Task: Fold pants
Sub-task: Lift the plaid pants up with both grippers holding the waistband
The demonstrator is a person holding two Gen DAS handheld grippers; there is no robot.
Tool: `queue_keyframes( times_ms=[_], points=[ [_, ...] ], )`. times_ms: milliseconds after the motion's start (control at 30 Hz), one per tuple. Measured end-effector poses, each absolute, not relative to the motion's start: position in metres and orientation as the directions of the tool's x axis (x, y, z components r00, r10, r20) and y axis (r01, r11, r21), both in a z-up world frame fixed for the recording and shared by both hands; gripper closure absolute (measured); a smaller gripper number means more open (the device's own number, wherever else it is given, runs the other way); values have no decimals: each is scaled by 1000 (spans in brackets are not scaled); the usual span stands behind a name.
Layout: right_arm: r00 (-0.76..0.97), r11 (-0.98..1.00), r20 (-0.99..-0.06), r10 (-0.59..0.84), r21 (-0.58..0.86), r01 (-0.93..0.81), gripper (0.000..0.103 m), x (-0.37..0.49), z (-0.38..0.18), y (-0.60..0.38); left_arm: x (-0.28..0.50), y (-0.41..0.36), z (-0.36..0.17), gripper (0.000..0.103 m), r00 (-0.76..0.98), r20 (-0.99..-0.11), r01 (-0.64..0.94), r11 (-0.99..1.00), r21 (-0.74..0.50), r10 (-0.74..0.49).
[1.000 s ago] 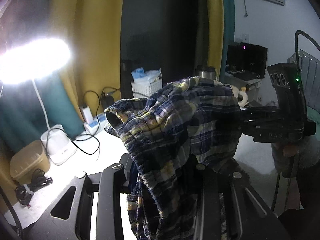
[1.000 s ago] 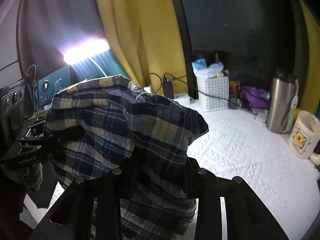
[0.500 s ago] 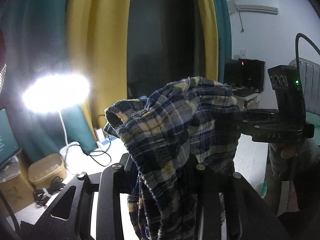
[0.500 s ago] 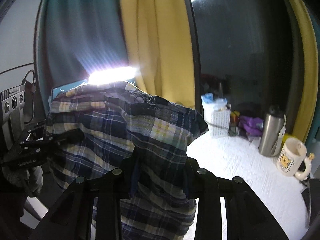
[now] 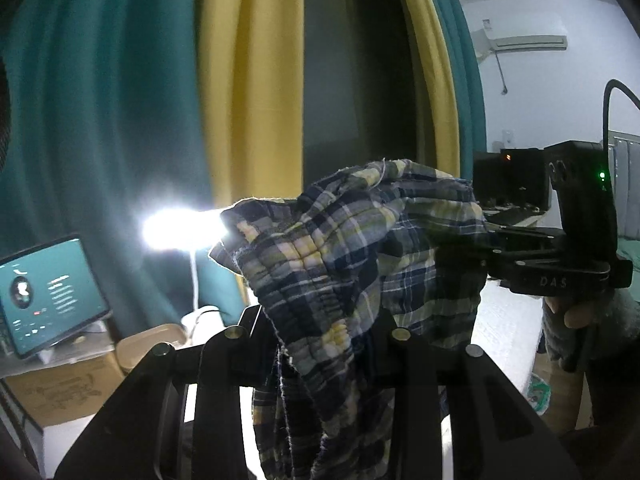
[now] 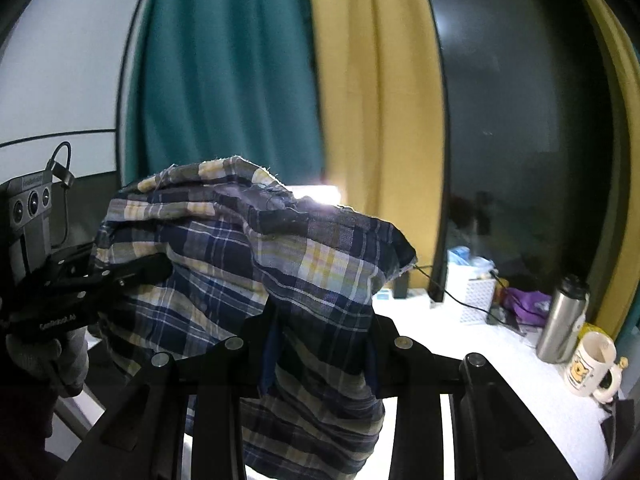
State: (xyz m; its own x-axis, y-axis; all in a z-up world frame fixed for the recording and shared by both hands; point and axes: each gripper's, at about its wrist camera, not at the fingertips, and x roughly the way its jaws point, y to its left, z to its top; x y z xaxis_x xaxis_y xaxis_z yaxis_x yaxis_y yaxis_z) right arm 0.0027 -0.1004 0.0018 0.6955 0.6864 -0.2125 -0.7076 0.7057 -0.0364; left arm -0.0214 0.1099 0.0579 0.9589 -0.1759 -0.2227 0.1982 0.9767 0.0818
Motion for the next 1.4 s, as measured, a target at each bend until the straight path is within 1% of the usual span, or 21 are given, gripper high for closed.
queue_keyframes(
  times_ms=[300,500,700,833,1167,1267,1400],
  points=[
    [647,651,-209,733,-59,-756,68,-23,-4,-72,-59,126,56,71,973,-204,131,988,85,-112],
    [617,623,-245,748,-62,-780,68,-38,-13,-49,-83,139,47,71,971,-228,88,992,86,-66],
    [593,603,-282,754,-60,-796,68,-41,-24,-27,-89,152,39,71,965,-259,58,996,70,-38],
    [608,615,-304,733,-85,-784,68,-39,-30,-19,-84,156,31,70,959,-281,57,996,64,-36],
    [599,634,-368,711,-31,-772,68,-1,-48,-8,-52,153,13,70,936,-352,62,994,93,-25],
    [591,640,-394,704,-12,-769,68,16,-56,-4,-36,157,5,70,920,-391,65,994,83,-27],
    [583,645,-419,696,7,-765,68,36,-65,2,-21,161,-2,70,907,-421,65,995,77,-26]
  ],
)
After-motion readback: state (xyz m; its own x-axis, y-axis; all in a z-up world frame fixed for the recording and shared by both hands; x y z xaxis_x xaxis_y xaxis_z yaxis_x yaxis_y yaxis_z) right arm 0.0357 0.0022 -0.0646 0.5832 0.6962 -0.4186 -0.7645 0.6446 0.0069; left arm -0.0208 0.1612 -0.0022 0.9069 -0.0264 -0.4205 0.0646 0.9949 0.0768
